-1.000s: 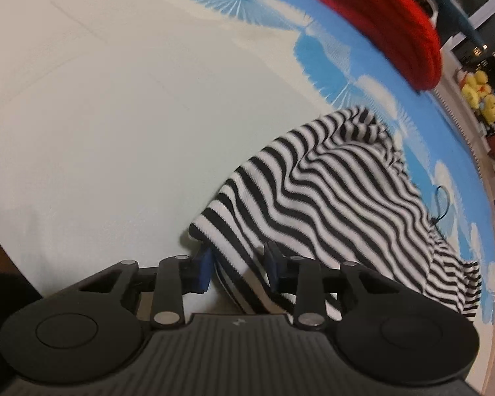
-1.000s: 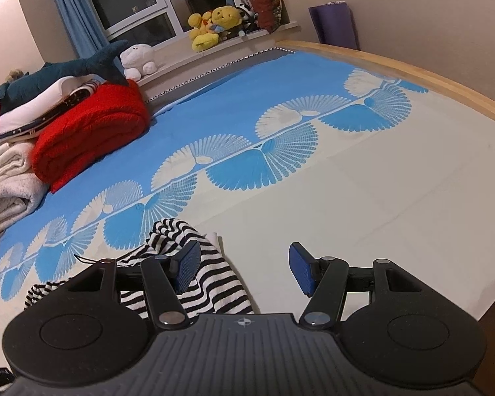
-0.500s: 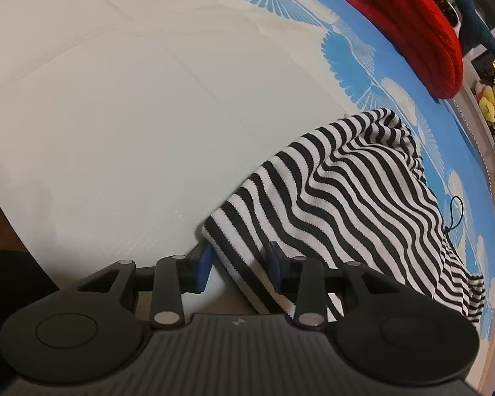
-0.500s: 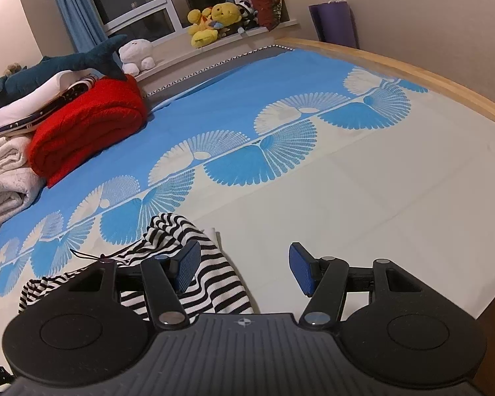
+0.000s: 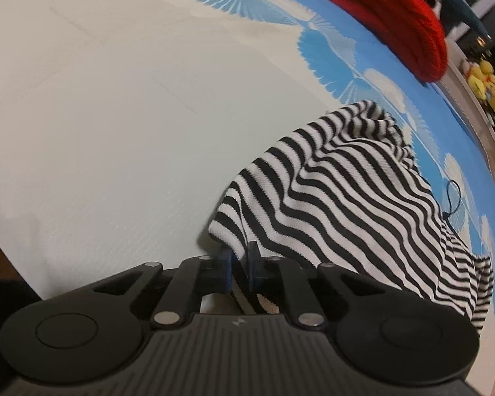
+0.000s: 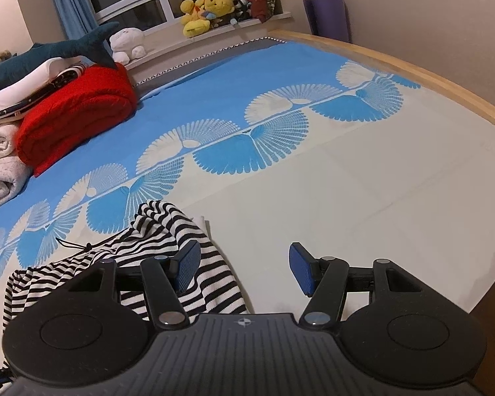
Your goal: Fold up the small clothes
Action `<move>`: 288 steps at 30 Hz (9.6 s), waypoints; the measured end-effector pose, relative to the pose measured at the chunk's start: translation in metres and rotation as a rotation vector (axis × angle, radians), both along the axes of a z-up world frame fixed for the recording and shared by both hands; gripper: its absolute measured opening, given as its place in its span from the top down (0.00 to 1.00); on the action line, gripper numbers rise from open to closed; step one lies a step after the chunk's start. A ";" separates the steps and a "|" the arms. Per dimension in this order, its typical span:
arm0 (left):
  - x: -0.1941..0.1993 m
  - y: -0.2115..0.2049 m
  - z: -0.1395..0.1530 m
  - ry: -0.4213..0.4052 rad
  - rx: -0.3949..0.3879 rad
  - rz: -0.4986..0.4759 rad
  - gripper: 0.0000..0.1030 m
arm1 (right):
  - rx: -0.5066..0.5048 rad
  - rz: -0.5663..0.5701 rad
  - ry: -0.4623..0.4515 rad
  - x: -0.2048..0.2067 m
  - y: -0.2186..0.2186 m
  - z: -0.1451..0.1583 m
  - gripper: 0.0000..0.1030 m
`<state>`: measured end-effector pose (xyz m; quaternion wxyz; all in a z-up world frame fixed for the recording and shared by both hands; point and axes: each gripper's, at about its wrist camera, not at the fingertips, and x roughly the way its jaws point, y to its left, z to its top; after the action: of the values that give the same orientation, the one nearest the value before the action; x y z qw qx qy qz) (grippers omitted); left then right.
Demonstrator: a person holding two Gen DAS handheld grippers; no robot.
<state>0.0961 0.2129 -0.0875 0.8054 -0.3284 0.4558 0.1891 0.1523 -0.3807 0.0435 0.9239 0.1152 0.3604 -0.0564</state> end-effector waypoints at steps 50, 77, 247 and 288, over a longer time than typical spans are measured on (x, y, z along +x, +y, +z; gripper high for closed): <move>0.058 -0.312 0.119 -0.315 -0.020 -1.021 0.87 | 0.109 -0.046 -0.051 -0.021 -0.055 0.012 0.40; 0.082 -0.150 0.072 -0.208 0.052 -0.716 0.51 | 0.159 0.508 0.278 0.094 0.092 -0.069 0.85; 0.110 -0.106 0.046 0.033 0.262 -0.669 0.16 | 0.011 0.417 0.438 0.099 0.131 -0.114 0.50; -0.073 -0.185 0.115 -0.261 0.402 -0.467 0.09 | -0.156 0.451 -0.100 -0.104 0.184 -0.010 0.13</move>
<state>0.0232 0.0282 0.0273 0.9273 -0.0708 0.3652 0.0418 0.0484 -0.1971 0.0340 0.9359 -0.0370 0.3256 0.1293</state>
